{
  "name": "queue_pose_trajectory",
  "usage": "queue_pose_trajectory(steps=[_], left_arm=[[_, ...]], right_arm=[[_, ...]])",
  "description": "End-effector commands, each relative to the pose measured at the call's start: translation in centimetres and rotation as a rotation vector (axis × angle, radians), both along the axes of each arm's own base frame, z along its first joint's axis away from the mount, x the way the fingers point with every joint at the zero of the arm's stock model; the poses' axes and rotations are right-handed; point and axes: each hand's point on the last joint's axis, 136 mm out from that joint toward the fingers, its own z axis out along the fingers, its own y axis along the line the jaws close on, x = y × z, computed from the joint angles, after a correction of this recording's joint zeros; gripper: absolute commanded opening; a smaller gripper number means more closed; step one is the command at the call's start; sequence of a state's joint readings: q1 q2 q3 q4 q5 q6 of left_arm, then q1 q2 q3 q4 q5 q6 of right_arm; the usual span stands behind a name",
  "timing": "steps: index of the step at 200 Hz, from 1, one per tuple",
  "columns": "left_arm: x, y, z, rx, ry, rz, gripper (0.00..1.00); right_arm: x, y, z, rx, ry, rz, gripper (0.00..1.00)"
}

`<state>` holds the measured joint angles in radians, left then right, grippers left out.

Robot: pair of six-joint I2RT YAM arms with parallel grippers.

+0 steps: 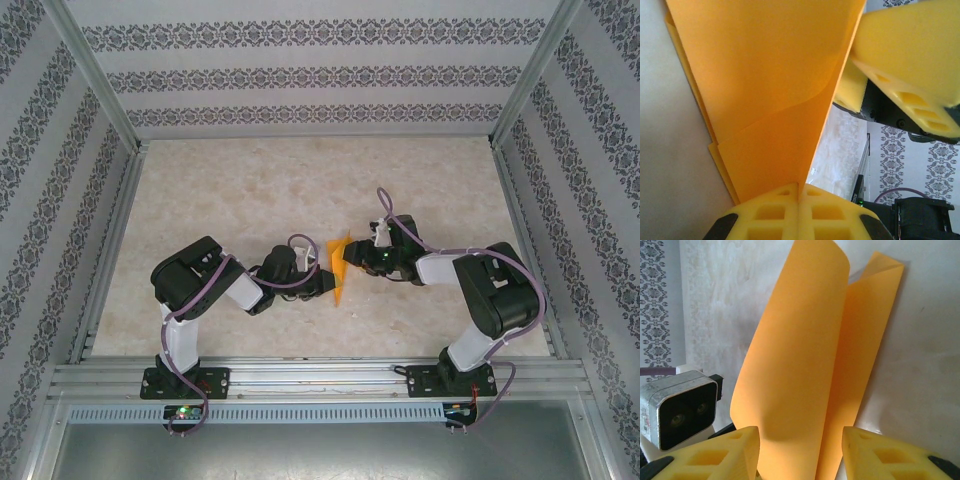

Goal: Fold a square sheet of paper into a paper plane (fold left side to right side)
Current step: Fold the wing for the fifth time at the center of the table.

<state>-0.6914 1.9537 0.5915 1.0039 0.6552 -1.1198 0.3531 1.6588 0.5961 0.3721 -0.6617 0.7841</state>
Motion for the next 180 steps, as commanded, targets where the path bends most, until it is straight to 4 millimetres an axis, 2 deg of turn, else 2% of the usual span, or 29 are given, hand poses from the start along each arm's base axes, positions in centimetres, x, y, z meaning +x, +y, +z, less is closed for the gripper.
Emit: queue_pose_trajectory(steps=[1,91,129,161,180], left_arm=[[0.9,-0.2,1.1,-0.046,-0.027,0.004,0.00],[0.9,-0.2,0.7,-0.049,-0.011,0.011,0.01],[0.9,0.0,0.4,-0.048,-0.005,0.022,0.02],[0.9,0.2,0.5,-0.044,-0.009,0.029,0.05],[0.9,0.3,0.6,-0.036,-0.014,0.033,0.12]], right_arm=[[1.0,0.9,0.6,0.006,-0.040,0.006,0.47],[1.0,1.5,-0.6,-0.012,-0.015,0.013,0.47],[0.7,1.4,-1.9,-0.045,0.030,0.001,0.43],[0.2,1.0,-3.3,-0.093,0.074,-0.010,0.42],[-0.1,0.7,-4.0,-0.122,0.095,-0.010,0.42]])
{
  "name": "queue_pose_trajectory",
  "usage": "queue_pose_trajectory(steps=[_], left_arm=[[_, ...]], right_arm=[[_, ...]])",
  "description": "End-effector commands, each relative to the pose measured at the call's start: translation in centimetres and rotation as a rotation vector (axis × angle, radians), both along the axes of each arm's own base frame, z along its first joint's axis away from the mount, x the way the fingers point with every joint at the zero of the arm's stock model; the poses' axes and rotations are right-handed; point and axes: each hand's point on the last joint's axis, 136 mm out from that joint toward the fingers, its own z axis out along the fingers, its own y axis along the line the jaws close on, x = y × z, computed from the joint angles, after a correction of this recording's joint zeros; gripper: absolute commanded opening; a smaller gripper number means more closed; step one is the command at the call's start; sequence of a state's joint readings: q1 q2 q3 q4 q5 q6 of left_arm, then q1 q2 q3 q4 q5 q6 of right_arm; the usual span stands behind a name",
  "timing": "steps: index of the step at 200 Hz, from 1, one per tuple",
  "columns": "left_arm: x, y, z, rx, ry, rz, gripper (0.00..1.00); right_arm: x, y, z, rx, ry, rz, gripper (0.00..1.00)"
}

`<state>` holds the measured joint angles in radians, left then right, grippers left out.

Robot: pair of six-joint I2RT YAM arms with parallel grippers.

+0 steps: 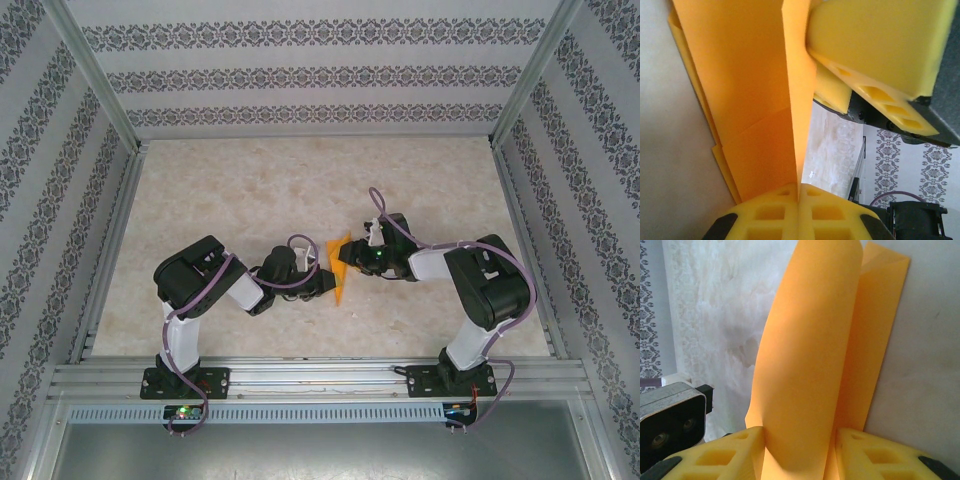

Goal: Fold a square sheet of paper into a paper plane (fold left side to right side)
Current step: Fold the wing for the fifth time at the center of the table.

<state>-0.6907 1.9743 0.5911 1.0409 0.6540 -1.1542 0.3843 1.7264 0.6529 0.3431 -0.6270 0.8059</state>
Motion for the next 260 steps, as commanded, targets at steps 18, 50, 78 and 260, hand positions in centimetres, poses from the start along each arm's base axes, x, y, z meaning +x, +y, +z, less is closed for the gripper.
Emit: queue_pose_trajectory(steps=[18,50,78,260], left_arm=[[0.8,0.6,1.1,-0.011,-0.040,0.025,0.15],[1.1,1.5,1.8,-0.006,-0.056,0.052,0.24],[1.7,2.5,2.9,-0.003,-0.075,0.074,0.28],[4.5,2.1,0.4,0.121,-0.031,0.045,0.31]], right_arm=[[-0.9,-0.5,-3.3,-0.117,0.068,-0.004,0.42],[-1.1,-0.6,-3.7,-0.127,0.084,-0.005,0.41],[-1.1,-0.5,-3.8,-0.129,0.085,-0.003,0.41],[-1.2,-0.7,-3.7,-0.136,0.086,-0.004,0.41]])
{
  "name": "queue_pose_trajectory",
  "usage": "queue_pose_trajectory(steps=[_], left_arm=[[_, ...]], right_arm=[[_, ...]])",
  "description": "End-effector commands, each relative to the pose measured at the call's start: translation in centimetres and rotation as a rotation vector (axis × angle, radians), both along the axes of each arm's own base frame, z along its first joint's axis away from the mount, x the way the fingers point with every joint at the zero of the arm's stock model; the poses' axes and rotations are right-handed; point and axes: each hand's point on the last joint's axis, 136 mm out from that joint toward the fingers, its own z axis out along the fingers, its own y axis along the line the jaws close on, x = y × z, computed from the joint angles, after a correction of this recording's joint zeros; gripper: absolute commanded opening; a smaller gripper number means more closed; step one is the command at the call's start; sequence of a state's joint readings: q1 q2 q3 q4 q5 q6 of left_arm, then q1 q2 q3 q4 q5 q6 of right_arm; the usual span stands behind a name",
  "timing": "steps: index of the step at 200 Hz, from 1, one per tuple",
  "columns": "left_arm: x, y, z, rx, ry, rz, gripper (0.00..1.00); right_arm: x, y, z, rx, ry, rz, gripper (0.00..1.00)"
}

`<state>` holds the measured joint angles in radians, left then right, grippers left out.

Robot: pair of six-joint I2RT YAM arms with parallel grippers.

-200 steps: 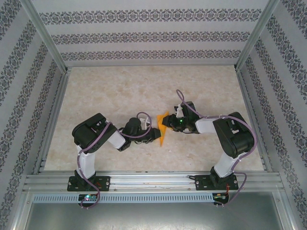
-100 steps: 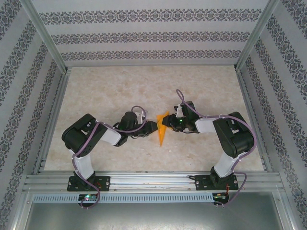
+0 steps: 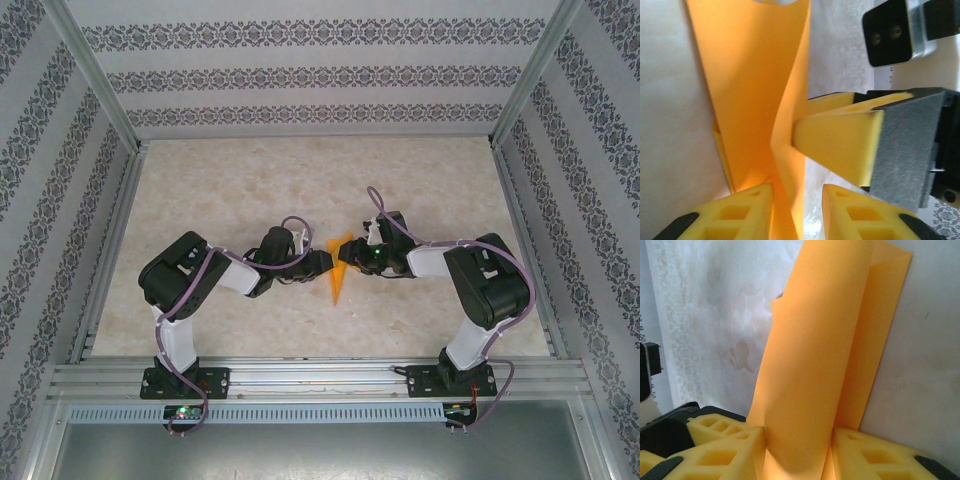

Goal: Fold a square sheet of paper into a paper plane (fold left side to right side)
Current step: Fold the wing for the fifth time at the center of the table.

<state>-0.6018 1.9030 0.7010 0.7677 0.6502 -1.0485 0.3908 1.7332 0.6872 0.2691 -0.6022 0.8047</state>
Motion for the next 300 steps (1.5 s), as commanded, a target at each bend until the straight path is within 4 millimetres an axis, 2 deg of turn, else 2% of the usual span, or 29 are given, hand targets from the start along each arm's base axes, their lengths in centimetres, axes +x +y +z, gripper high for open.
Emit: queue_pose_trajectory(steps=[1,62,84,207,259,300], left_arm=[[0.4,0.2,-0.8,0.037,-0.008,-0.007,0.31],[1.1,-0.1,-1.2,0.061,-0.017,-0.013,0.09],[1.2,0.3,-1.5,0.083,-0.015,-0.006,0.06],[1.6,1.1,-3.2,0.132,0.017,0.008,0.04],[1.7,1.1,-4.5,0.153,0.062,0.009,0.03],[1.7,1.1,-5.2,0.170,0.086,0.006,0.03]], right_arm=[[-1.3,-0.6,-3.3,-0.102,0.051,0.007,0.41],[-1.4,-0.6,-3.3,-0.107,0.054,0.010,0.41],[-1.4,-0.7,-3.3,-0.112,0.052,0.010,0.41],[-1.5,-0.9,-3.5,-0.130,0.060,0.016,0.41],[-0.8,-0.7,-1.5,-0.098,0.019,0.010,0.42],[-0.5,-1.2,-0.8,-0.094,0.006,-0.011,0.42]])
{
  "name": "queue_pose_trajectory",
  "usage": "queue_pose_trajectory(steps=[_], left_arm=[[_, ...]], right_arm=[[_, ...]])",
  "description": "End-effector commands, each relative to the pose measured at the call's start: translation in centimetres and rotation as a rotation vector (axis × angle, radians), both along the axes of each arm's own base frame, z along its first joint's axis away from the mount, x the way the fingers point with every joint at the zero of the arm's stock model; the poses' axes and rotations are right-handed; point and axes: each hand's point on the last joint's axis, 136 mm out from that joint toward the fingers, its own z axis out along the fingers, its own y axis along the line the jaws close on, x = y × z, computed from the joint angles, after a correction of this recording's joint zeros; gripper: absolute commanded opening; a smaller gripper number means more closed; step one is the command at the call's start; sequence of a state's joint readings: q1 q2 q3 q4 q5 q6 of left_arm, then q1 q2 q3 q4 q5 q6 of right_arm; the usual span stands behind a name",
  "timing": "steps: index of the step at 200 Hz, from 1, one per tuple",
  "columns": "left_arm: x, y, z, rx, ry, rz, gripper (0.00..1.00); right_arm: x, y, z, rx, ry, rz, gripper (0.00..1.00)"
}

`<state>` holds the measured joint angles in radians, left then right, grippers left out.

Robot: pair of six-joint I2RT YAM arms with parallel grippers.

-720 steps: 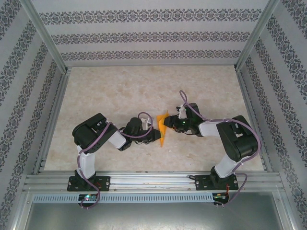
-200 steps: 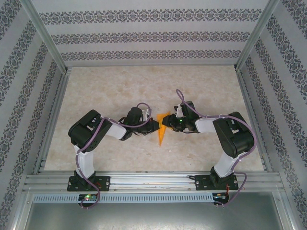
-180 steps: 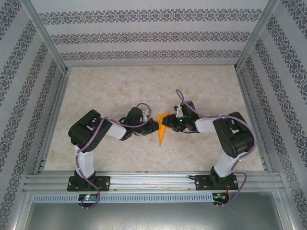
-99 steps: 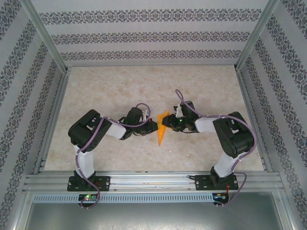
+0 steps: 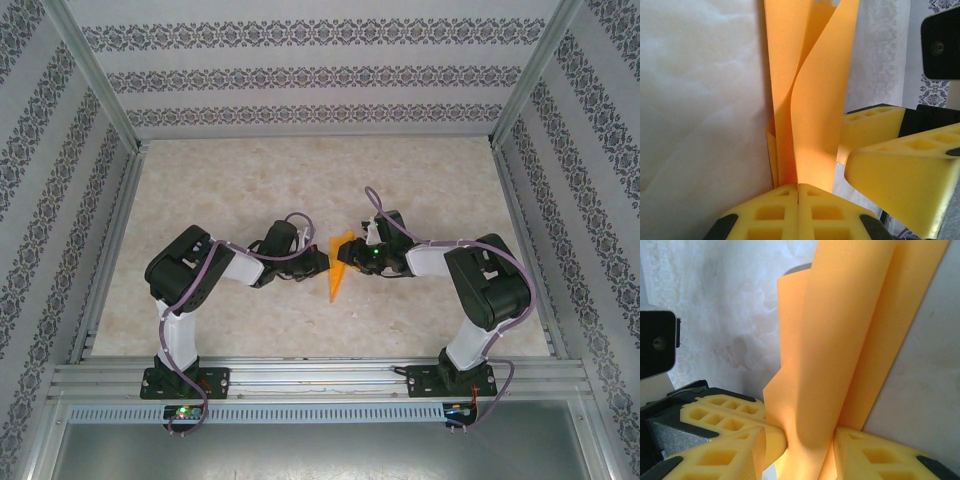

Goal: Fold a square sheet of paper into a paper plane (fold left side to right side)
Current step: Fold the wing for the fifth time at the center of the table.

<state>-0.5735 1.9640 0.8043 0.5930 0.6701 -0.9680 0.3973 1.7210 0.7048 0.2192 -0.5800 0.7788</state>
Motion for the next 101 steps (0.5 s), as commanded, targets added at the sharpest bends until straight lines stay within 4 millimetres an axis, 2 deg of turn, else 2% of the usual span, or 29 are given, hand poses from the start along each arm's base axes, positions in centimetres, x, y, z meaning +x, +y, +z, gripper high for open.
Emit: queue_pose_trajectory(steps=[1,101], left_arm=[[0.5,0.8,-2.9,0.085,0.035,0.032,0.03],[0.5,0.8,-4.0,0.116,0.075,0.030,0.02]], right_arm=[[-0.5,-1.2,-0.9,-0.064,0.011,-0.020,0.42],[-0.1,-2.0,0.9,-0.034,-0.023,-0.045,0.41]])
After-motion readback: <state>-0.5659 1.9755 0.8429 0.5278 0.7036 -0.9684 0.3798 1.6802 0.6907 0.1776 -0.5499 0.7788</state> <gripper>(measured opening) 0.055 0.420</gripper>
